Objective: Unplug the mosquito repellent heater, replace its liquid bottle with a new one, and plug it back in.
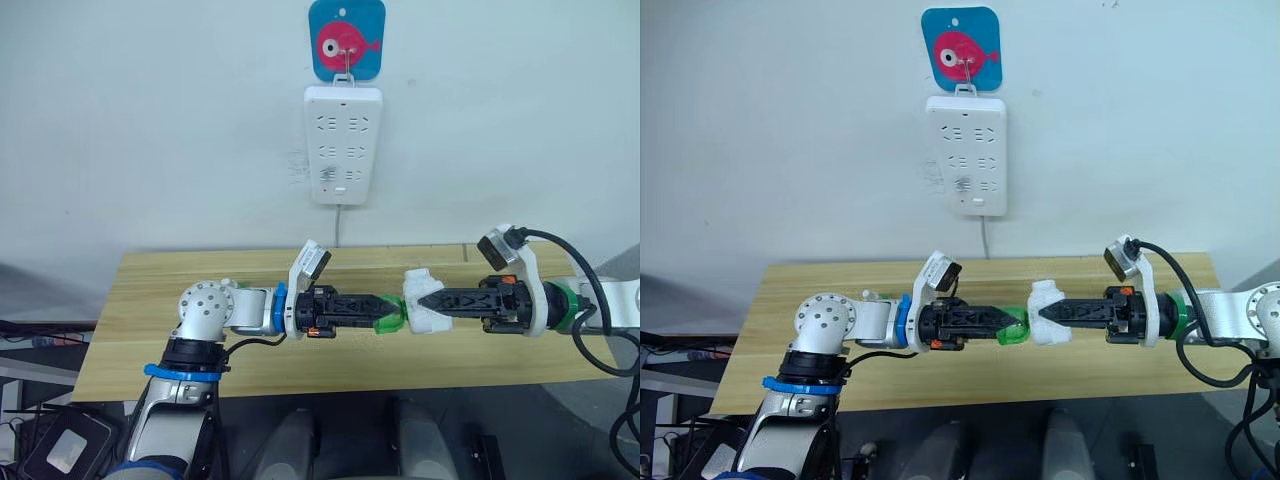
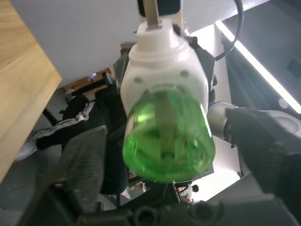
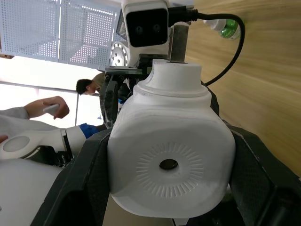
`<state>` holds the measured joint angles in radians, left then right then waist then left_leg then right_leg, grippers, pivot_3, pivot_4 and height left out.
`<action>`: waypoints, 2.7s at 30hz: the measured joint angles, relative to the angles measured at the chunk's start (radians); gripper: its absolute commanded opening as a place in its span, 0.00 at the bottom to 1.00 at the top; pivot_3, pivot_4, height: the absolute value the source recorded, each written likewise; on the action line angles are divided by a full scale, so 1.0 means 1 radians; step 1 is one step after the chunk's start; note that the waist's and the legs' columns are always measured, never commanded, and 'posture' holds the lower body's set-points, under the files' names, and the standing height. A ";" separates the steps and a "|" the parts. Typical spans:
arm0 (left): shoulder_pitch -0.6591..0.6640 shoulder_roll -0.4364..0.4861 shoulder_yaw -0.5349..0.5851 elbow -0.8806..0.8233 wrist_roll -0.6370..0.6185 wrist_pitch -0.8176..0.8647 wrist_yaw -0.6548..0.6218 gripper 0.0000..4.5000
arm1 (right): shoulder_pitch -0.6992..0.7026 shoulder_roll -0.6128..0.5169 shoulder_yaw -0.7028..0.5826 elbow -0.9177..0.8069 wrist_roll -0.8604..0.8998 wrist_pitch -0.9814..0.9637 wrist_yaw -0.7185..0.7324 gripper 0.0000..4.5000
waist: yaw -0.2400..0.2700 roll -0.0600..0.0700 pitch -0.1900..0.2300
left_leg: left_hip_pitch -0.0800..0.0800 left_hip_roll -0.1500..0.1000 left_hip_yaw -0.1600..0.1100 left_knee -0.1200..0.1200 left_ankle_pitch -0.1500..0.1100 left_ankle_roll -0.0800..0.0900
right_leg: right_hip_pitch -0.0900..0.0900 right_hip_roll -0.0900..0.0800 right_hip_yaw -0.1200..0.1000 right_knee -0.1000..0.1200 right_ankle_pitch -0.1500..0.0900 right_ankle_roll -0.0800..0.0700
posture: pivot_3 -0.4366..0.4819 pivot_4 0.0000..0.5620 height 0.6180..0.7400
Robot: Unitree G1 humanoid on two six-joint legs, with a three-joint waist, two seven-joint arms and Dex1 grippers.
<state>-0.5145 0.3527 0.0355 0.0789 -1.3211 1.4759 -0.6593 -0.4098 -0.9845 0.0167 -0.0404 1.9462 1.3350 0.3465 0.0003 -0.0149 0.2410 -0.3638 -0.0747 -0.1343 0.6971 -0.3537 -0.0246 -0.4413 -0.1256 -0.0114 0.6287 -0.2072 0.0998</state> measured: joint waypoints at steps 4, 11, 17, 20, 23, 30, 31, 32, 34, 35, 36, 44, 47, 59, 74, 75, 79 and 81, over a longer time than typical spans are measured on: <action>0.095 0.160 0.009 -0.123 0.073 -0.060 -0.097 1.00 | 0.014 -0.011 -0.026 0.043 0.000 -0.018 -0.008 0.67 | -0.002 0.000 0.000 | 0.000 0.000 0.000 -0.001 0.000 0.000 | -0.001 0.000 0.001 -0.001 0.000 0.000 | 0.53 0.46 1.00; 0.208 0.233 -0.268 -0.334 0.880 -1.201 -0.353 1.00 | -0.025 0.008 -0.038 0.157 0.000 -0.042 -0.059 0.67 | 0.031 0.004 0.001 | -0.002 0.001 0.004 -0.001 0.001 -0.001 | 0.004 -0.001 -0.001 -0.015 0.009 -0.003 | 0.55 0.45 1.00; 0.181 0.168 -0.308 -0.050 1.405 -2.183 -0.161 1.00 | -0.090 0.063 -0.044 0.202 0.000 -0.034 -0.091 0.67 | 0.033 0.004 0.001 | -0.005 0.002 0.004 -0.002 0.000 0.000 | 0.000 -0.001 -0.001 -0.018 0.013 -0.002 | 0.56 0.43 1.00; 0.137 0.123 -0.304 0.048 1.547 -2.374 -0.044 1.00 | -0.094 0.078 -0.045 0.201 0.000 -0.019 -0.093 0.67 | 0.034 0.004 0.001 | -0.006 0.001 0.004 0.000 0.001 0.000 | 0.000 -0.001 -0.001 -0.018 0.013 -0.001 | 0.56 0.43 1.00; 0.104 0.090 -0.293 0.105 1.647 -2.459 0.056 1.00 | -0.093 0.088 -0.045 0.195 0.000 -0.012 -0.094 0.67 | 0.035 0.004 0.001 | -0.006 0.000 0.004 0.000 0.001 0.001 | 0.000 -0.001 0.000 -0.017 0.014 0.001 | 0.56 0.42 1.00; 0.004 0.077 -0.294 0.168 1.756 -2.558 0.187 1.00 | -0.091 0.091 -0.044 0.152 0.000 0.007 -0.095 0.67 | 0.032 0.004 0.001 | -0.006 0.000 0.003 0.000 0.001 0.002 | 0.000 -0.001 -0.001 -0.017 0.014 0.001 | 0.56 0.41 1.00; -0.003 0.076 -0.295 0.176 1.763 -2.561 0.198 1.00 | -0.091 0.091 -0.044 0.148 0.000 0.007 -0.095 0.67 | 0.031 0.004 0.001 | -0.006 0.000 0.003 0.000 0.001 0.002 | 0.000 -0.001 -0.001 -0.017 0.014 0.001 | 0.56 0.41 1.00; -0.015 0.075 -0.298 0.190 1.771 -2.567 0.211 1.00 | -0.090 0.092 -0.044 0.143 0.000 0.007 -0.095 0.67 | 0.031 0.004 0.001 | -0.006 0.000 0.003 0.000 0.002 0.002 | 0.000 -0.001 -0.001 -0.017 0.014 0.001 | 0.55 0.40 1.00; -0.032 0.074 -0.307 0.203 1.777 -2.577 0.225 1.00 | -0.089 0.094 -0.044 0.133 0.000 0.007 -0.095 0.67 | 0.030 0.004 0.001 | -0.006 0.000 0.003 0.000 0.002 0.002 | 0.000 -0.001 -0.001 -0.017 0.014 0.001 | 0.55 0.40 1.00; -0.039 0.074 -0.311 0.205 1.778 -2.583 0.235 0.96 | -0.087 0.096 -0.044 0.126 0.000 0.007 -0.095 0.67 | 0.029 0.004 0.001 | -0.006 0.000 0.003 0.000 0.002 0.002 | 0.000 -0.001 -0.001 -0.017 0.014 0.001 | 0.55 0.40 1.00; -0.043 0.074 -0.314 0.207 1.778 -2.588 0.238 0.91 | -0.085 0.097 -0.044 0.122 0.000 0.006 -0.095 0.67 | 0.028 0.004 0.001 | -0.006 0.000 0.003 0.000 0.002 0.002 | 0.000 -0.001 -0.001 -0.017 0.014 0.001 | 0.55 0.39 1.00; -0.041 0.088 -0.350 0.233 1.780 -2.626 0.257 0.50 | -0.072 0.097 -0.045 0.105 0.001 0.004 -0.091 0.67 | 0.027 0.004 0.001 | -0.006 0.000 0.003 0.001 0.002 0.002 | 0.000 -0.001 -0.001 -0.017 0.014 0.001 | 0.54 0.39 1.00; -0.043 0.095 -0.366 0.239 1.758 -2.625 0.254 0.50 | -0.071 0.097 -0.045 0.104 0.001 0.005 -0.091 0.67 | 0.027 0.004 0.001 | -0.006 0.000 0.003 0.001 0.002 0.002 | 0.000 -0.001 -0.001 -0.017 0.014 0.001 | 0.55 0.40 1.00; -0.052 0.289 -0.575 -0.177 0.475 -1.376 -0.248 0.50 | -0.077 0.037 -0.044 0.064 -0.023 0.025 -0.017 0.67 | 0.022 0.004 0.001 | -0.010 0.006 -0.002 0.003 0.002 0.003 | -0.001 -0.003 -0.002 -0.017 0.014 0.001 | 0.56 0.42 1.00; -0.096 0.165 -0.278 0.091 -0.378 -0.259 0.127 0.85 | -0.073 0.037 -0.001 0.019 -0.038 0.013 -0.003 0.67 | -0.004 0.004 0.001 | -0.004 0.000 0.002 0.003 0.003 0.002 | 0.000 0.001 0.001 -0.010 0.014 0.001 | 0.54 0.43 1.00; -0.095 0.152 -0.260 0.092 -0.369 -0.257 0.136 0.93 | -0.072 0.037 0.002 0.020 -0.033 0.006 -0.010 0.67 | -0.003 0.004 0.001 | -0.004 -0.001 0.003 0.003 0.003 0.002 | 0.000 0.001 0.002 -0.010 0.014 0.001 | 0.54 0.43 1.00; -0.087 0.113 -0.195 0.122 -0.338 -0.240 0.182 0.99 | -0.073 0.038 0.003 0.025 -0.012 0.001 -0.017 0.67 | -0.003 0.004 0.001 | -0.004 -0.001 0.003 0.003 0.003 0.002 | 0.000 0.001 0.002 -0.010 0.014 0.001 | 0.53 0.43 1.00; -0.072 0.117 -0.165 0.126 -0.296 -0.240 0.187 0.99 | -0.072 0.036 0.002 0.036 -0.010 0.002 -0.016 0.67 | -0.003 0.004 0.001 | -0.004 0.000 0.003 0.003 0.003 0.002 | 0.000 0.001 0.002 -0.010 0.014 0.001 | 0.53 0.43 1.00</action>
<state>-0.5862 0.4696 -0.1290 0.2046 -1.6167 1.2362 -0.4719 -0.4821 -0.9486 0.0191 -0.0044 1.9360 1.3365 0.3304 -0.0023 -0.0112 0.2419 -0.3677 -0.0752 -0.1313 0.7000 -0.3512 -0.0222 -0.4416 -0.1247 -0.0097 0.6185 -0.1934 0.1008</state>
